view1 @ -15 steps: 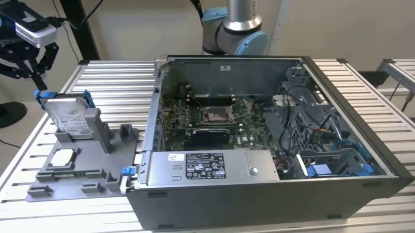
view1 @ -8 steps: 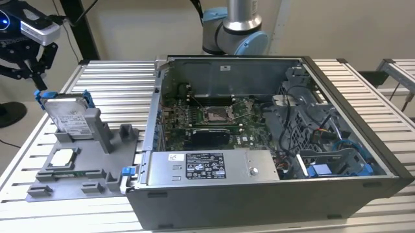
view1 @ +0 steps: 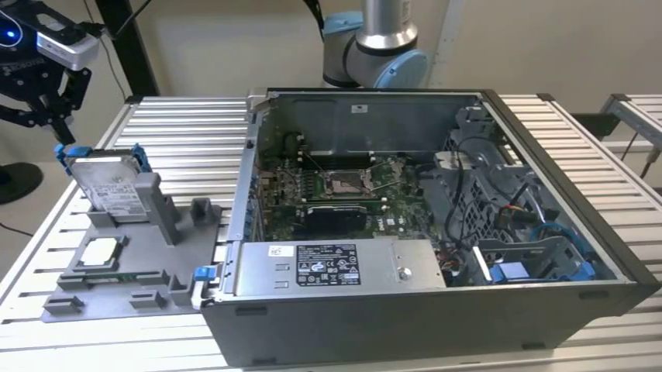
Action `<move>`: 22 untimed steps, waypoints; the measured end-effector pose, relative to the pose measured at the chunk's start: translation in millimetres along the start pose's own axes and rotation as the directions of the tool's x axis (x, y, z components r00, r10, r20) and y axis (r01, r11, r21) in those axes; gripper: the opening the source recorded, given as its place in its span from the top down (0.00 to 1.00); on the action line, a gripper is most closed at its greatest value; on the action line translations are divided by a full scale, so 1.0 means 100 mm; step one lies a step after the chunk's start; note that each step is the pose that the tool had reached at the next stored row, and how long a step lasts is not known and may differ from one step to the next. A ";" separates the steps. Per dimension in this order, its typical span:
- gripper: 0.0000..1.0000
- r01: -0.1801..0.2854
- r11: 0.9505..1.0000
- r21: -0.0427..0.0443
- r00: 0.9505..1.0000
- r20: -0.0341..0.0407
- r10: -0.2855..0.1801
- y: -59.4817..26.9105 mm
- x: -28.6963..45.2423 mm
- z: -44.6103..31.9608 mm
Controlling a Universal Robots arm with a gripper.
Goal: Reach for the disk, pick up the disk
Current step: 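Pick up the disk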
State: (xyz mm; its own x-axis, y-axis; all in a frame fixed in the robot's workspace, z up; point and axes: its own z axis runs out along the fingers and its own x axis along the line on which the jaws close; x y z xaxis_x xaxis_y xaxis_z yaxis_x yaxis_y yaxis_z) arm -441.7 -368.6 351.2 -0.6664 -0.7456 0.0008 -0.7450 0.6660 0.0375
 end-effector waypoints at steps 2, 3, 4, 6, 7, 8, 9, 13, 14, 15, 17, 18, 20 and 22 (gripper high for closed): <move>1.00 0.000 1.000 0.000 1.000 0.000 0.000 0.000 0.000 0.000; 1.00 0.000 1.000 0.000 1.000 0.000 0.000 0.000 0.000 0.000; 1.00 0.000 1.000 0.000 1.000 0.000 0.000 0.000 0.000 0.000; 1.00 0.001 1.000 0.000 1.000 0.000 -0.001 0.000 0.000 0.000; 1.00 0.002 1.000 0.000 1.000 0.000 -0.002 0.000 0.000 0.000; 1.00 0.003 1.000 0.000 1.000 0.000 -0.003 0.000 0.000 0.000; 1.00 0.007 1.000 0.000 1.000 0.000 -0.007 0.000 0.000 0.000; 1.00 0.046 0.999 0.000 0.999 -0.002 -0.046 0.000 0.000 0.000; 1.00 0.060 0.998 0.000 0.998 -0.002 -0.060 0.000 0.000 0.000; 1.00 0.074 0.997 0.000 0.997 -0.003 -0.074 0.000 0.000 0.000; 1.00 0.105 0.995 0.000 0.995 -0.004 -0.105 0.000 0.000 0.000; 1.00 0.119 0.993 0.000 0.993 -0.004 -0.119 0.000 0.000 0.000; 1.00 0.151 0.989 0.000 0.989 -0.005 -0.151 0.000 0.000 0.000; 1.00 0.187 0.982 0.003 0.982 -0.005 -0.187 0.000 0.000 -0.001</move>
State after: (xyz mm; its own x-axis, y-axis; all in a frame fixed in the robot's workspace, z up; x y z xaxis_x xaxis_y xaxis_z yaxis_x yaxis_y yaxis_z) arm -441.7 -368.6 351.2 -0.5157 -0.8568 -0.0012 -0.8563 0.5153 0.0341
